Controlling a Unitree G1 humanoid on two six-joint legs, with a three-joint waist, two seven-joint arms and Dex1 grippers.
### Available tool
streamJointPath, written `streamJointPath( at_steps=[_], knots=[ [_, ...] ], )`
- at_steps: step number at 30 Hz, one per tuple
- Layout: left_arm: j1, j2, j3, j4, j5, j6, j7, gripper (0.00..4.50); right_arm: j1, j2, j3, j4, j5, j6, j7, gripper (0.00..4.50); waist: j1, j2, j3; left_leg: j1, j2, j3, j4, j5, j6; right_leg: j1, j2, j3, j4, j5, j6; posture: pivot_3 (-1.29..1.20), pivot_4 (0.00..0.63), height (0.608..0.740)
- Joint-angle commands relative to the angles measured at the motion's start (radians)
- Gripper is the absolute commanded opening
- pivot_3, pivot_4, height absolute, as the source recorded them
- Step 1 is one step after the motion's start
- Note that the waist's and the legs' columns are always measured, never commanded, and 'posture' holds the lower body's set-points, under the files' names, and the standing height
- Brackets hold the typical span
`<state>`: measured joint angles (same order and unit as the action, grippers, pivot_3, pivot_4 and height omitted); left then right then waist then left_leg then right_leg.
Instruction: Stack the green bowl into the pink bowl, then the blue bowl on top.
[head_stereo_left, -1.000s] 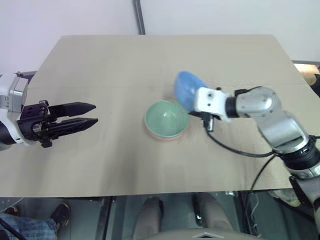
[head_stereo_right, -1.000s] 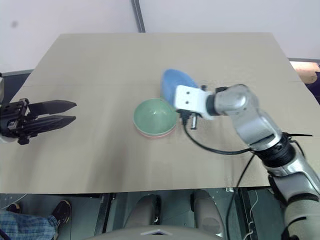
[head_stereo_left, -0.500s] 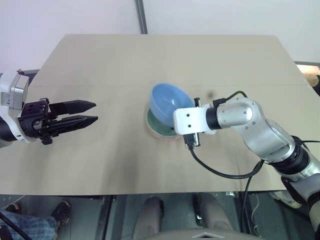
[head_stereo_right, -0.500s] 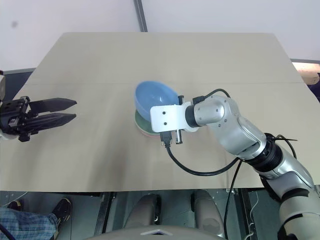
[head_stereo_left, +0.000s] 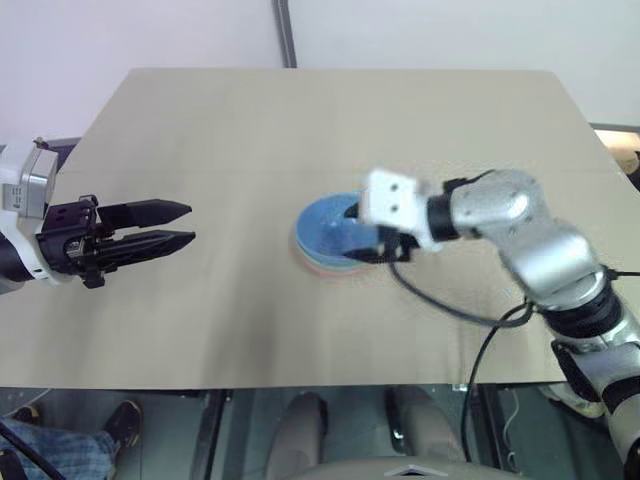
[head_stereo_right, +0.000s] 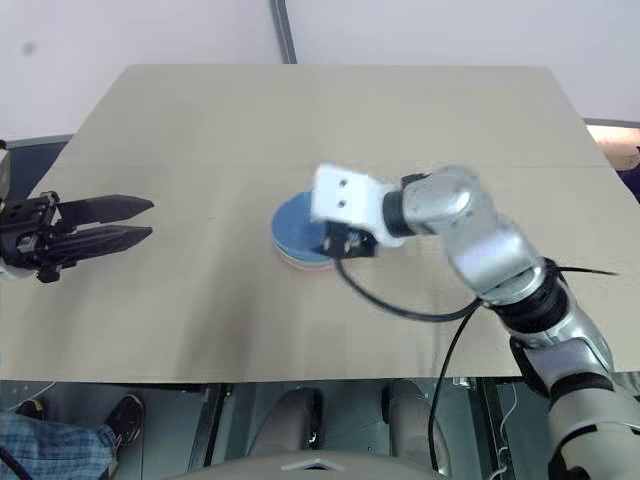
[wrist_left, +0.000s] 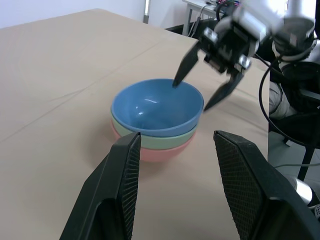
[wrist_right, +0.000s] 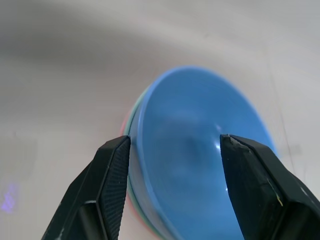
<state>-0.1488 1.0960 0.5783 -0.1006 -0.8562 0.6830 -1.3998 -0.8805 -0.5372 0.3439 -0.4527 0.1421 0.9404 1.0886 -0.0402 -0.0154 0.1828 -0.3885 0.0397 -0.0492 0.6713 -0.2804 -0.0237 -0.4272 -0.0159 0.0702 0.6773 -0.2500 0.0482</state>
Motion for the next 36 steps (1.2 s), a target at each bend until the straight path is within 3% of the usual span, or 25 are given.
streamJointPath(
  at_steps=[1,6,12,21,27,36],
  knots=[
    [0.013,0.010,0.040,-0.020,-0.004,-0.008,-0.004,2.45,-0.016,-0.051,-0.147,-0.034,0.154,0.112,0.050,3.13,0.000,0.000,0.000,0.000,0.000,0.000,0.000,0.000,0.000,0.000,0.000,0.000,0.000,0.000,0.000,0.00,0.150,0.740],
    [0.061,0.001,0.085,-0.034,0.001,-0.013,0.012,2.45,0.073,-0.184,-0.321,0.043,0.305,0.116,0.124,3.13,-0.001,0.000,0.000,-0.003,0.000,0.000,0.000,0.000,0.000,-0.003,0.000,0.000,-0.001,0.000,0.000,0.00,0.150,0.740],
    [0.149,-0.014,0.156,-0.070,0.017,-0.014,0.031,2.45,0.216,-0.275,-0.480,0.289,0.337,-0.160,0.206,3.13,-0.002,0.000,0.000,-0.003,0.000,0.001,0.000,0.000,0.000,-0.003,0.000,0.000,-0.001,0.000,0.000,0.00,0.150,0.740],
    [0.330,-0.101,0.297,-0.181,0.069,-0.045,0.116,2.45,0.346,-0.369,-0.598,0.605,0.341,-0.452,0.302,3.13,-0.002,0.000,0.000,-0.003,0.000,0.002,0.000,0.000,0.000,-0.004,0.000,0.001,-0.001,0.000,0.000,0.00,0.150,0.740],
    [0.401,-0.136,0.363,-0.200,0.085,-0.052,0.162,2.45,0.368,-0.434,-0.611,0.669,0.330,-0.538,0.339,3.13,-0.005,0.000,0.000,-0.002,0.000,0.003,0.000,0.000,0.000,-0.003,0.000,0.002,0.000,0.000,0.000,0.00,0.150,0.740],
    [0.405,-0.140,0.340,-0.200,0.111,-0.124,0.165,2.45,0.474,-0.453,-0.651,0.606,0.381,-0.591,0.372,3.13,-0.002,0.000,0.000,0.004,0.000,0.006,0.000,0.000,0.000,0.002,0.000,0.005,0.000,0.000,0.000,0.00,0.150,0.740]
  ],
)
